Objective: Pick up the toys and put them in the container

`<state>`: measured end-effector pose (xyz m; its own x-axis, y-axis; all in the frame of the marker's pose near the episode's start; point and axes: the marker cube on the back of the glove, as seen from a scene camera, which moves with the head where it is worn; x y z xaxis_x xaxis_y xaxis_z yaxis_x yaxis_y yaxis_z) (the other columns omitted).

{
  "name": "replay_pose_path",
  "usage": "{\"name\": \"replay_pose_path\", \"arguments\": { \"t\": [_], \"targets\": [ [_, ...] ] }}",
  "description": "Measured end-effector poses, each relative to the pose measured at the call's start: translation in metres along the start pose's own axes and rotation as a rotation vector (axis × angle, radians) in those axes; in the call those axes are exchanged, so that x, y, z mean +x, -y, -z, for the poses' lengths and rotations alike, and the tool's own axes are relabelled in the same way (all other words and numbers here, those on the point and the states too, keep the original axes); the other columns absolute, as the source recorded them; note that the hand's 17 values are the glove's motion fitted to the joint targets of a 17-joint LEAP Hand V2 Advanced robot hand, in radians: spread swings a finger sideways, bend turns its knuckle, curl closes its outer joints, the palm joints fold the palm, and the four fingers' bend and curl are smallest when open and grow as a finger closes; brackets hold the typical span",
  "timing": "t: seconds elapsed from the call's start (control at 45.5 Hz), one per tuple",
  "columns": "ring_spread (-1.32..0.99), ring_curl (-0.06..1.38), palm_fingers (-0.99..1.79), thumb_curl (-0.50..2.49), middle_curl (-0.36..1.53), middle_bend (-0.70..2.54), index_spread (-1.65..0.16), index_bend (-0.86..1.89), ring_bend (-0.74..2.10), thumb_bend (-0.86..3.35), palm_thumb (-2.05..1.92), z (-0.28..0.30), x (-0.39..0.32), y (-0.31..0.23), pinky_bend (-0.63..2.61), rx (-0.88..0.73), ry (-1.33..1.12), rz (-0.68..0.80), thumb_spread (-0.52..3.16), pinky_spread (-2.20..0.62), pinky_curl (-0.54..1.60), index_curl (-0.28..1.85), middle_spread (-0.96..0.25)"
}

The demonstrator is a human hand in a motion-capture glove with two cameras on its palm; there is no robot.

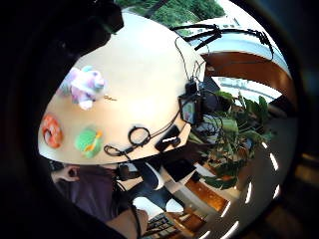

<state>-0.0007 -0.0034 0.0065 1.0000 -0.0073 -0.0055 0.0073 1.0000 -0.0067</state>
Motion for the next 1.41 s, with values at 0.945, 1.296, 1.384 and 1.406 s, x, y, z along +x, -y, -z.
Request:
{"name": "replay_pose_path", "arguments": {
  "t": [0.945, 1.296, 1.384, 1.406],
  "targets": [
    [-0.31, 0.39, 1.15, 0.39, 0.45, 0.81, -0.27, 0.25, 1.14, 0.25, 0.56, -0.094, -0.022, 0.051, 0.94, 0.137, 0.176, 0.062, 1.27, -0.29, 0.35, 0.11, -0.24],
    [-0.35, 0.53, 1.24, 0.59, 0.68, 1.26, -0.33, 1.0, 1.33, 0.18, 0.58, 0.119, -0.109, -0.033, 0.93, 0.389, 0.124, 0.257, 0.86, -0.36, 0.42, 0.39, -0.23],
    [-0.35, 0.56, 1.19, 0.63, 0.71, 1.31, -0.32, 1.08, 1.38, 0.17, 0.58, 0.149, -0.153, -0.044, 0.97, 0.454, 0.11, 0.306, 0.8, -0.37, 0.44, 0.44, -0.21],
    [-0.35, 0.56, 1.19, 0.64, 0.72, 1.32, -0.32, 1.09, 1.39, 0.17, 0.58, 0.154, -0.165, -0.044, 0.97, 0.464, 0.111, 0.314, 0.78, -0.37, 0.45, 0.46, -0.21]
  ]
}}
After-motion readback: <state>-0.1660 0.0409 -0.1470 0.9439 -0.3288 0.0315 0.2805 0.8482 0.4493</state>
